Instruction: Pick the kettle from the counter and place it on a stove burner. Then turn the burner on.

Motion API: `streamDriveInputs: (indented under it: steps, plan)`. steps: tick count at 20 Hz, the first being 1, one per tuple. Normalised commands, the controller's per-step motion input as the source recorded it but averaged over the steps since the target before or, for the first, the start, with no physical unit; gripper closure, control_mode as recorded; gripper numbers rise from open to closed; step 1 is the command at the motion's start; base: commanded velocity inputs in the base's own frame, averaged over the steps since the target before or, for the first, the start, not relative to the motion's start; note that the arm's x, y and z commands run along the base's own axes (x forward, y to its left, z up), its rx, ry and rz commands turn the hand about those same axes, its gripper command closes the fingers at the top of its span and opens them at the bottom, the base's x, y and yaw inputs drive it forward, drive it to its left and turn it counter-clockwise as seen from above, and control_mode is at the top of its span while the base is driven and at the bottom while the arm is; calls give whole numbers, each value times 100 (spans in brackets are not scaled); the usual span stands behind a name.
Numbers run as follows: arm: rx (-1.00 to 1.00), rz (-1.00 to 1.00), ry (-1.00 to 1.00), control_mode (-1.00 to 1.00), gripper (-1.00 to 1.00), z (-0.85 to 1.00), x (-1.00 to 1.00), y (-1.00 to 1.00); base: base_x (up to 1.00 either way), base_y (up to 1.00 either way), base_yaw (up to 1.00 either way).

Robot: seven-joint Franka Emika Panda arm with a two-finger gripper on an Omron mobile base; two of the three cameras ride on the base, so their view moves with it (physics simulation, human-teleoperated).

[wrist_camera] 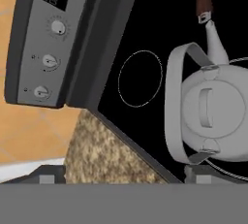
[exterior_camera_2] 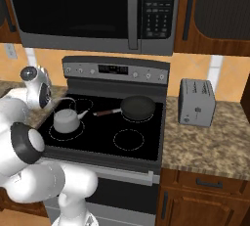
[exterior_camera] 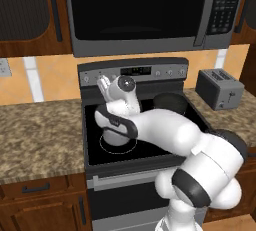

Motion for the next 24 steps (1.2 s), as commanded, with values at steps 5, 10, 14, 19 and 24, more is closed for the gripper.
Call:
streamDriveInputs:
  steps: [5,10,14,19,24]
  plan:
    - [-30,6,-10,-100,-100,91,-42,32,0,0,0]
    - [-45,16,-22,-100,-100,40,-44,64,0,0,0]
    - [-47,12,-19,-100,-100,26,-27,68,0,0,0]
    - [-48,5,-21,-100,-100,3,16,30,0,0,0]
    - [-29,1,-4,-100,-100,-1,47,-17,0,0,0]
